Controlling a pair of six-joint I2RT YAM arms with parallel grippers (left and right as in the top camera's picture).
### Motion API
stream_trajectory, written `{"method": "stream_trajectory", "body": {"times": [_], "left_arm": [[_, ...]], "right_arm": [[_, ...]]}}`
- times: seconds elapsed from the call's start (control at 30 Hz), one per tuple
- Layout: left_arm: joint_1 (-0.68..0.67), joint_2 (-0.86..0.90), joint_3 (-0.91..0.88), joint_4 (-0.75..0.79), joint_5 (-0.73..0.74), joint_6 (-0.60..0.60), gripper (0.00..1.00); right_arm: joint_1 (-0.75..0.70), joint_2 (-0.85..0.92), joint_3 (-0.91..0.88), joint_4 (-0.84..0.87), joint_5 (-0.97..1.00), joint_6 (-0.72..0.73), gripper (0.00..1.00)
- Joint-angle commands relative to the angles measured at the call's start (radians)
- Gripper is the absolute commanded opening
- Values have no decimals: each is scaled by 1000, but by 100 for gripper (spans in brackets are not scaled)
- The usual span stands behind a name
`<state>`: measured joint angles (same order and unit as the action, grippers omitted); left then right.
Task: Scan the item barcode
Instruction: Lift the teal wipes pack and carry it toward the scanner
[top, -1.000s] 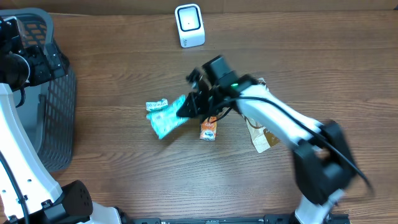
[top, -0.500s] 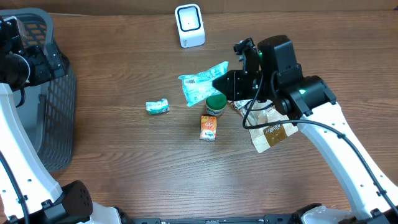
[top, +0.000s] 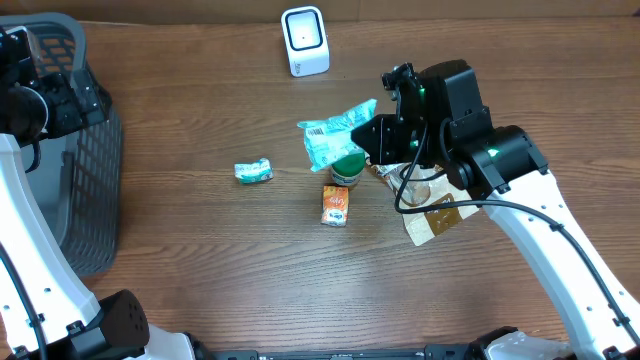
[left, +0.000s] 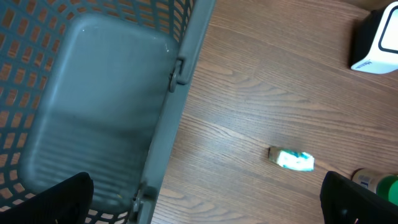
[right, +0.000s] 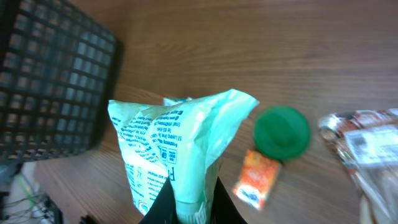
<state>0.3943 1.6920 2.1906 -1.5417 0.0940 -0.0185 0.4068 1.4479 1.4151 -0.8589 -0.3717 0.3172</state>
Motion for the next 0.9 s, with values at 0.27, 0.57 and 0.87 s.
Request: {"method": "stream_trajectory", "body": {"times": [0.27, 0.57, 0.87], "left_arm": [[-2, 5, 3, 2, 3, 19, 100], [-2, 5, 3, 1, 3, 19, 100], [-2, 5, 3, 1, 3, 19, 99]], "right_arm": [[109, 151, 502, -106, 541, -202, 4], [220, 399, 503, 402, 1061, -666, 4], [212, 681, 503, 908, 1066, -1173, 4]]}}
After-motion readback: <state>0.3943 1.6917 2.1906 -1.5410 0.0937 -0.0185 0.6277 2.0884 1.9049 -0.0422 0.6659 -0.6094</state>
